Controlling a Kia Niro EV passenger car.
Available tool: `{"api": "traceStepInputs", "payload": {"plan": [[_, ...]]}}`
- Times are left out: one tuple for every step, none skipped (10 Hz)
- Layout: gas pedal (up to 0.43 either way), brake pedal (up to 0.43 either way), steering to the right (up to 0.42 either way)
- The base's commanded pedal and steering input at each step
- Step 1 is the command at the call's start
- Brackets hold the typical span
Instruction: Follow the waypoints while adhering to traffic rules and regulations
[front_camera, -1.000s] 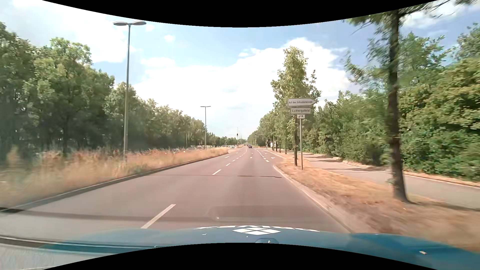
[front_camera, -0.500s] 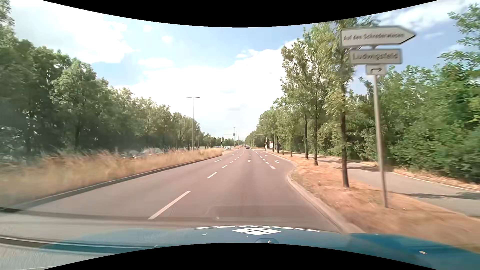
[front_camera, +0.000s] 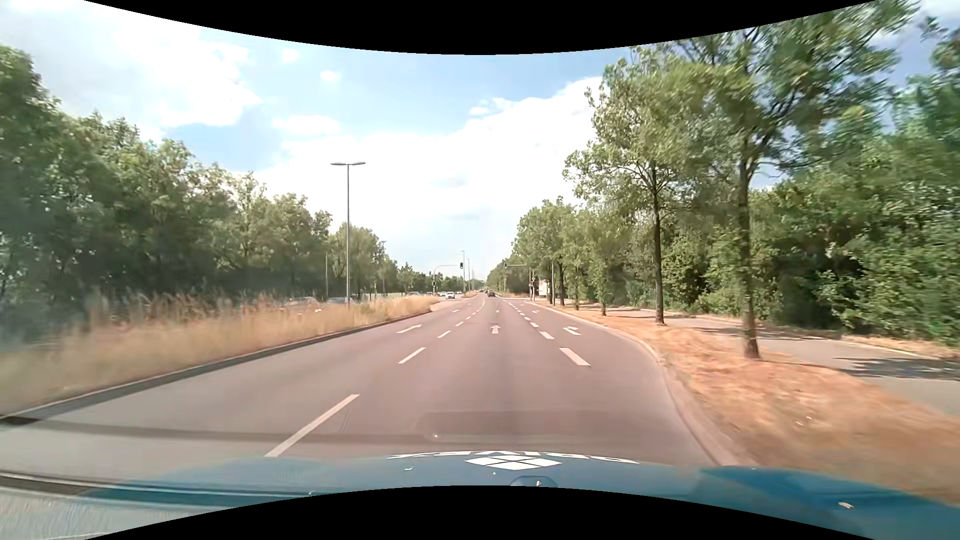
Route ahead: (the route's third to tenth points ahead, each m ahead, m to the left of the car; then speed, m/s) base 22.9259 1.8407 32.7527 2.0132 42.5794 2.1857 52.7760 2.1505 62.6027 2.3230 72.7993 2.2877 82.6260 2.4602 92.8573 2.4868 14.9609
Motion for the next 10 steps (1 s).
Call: {"api": "traceStepInputs", "payload": {"plan": [[0.150,0.000,-0.003],[0.150,0.000,-0.003],[0.150,0.000,-0.003],[0.150,0.000,-0.003],[0.150,0.000,-0.003],[0.150,0.000,-0.003],[0.150,0.000,-0.002],[0.150,0.000,-0.001],[0.150,0.000,-0.001],[0.150,0.000,-0.001]]}}
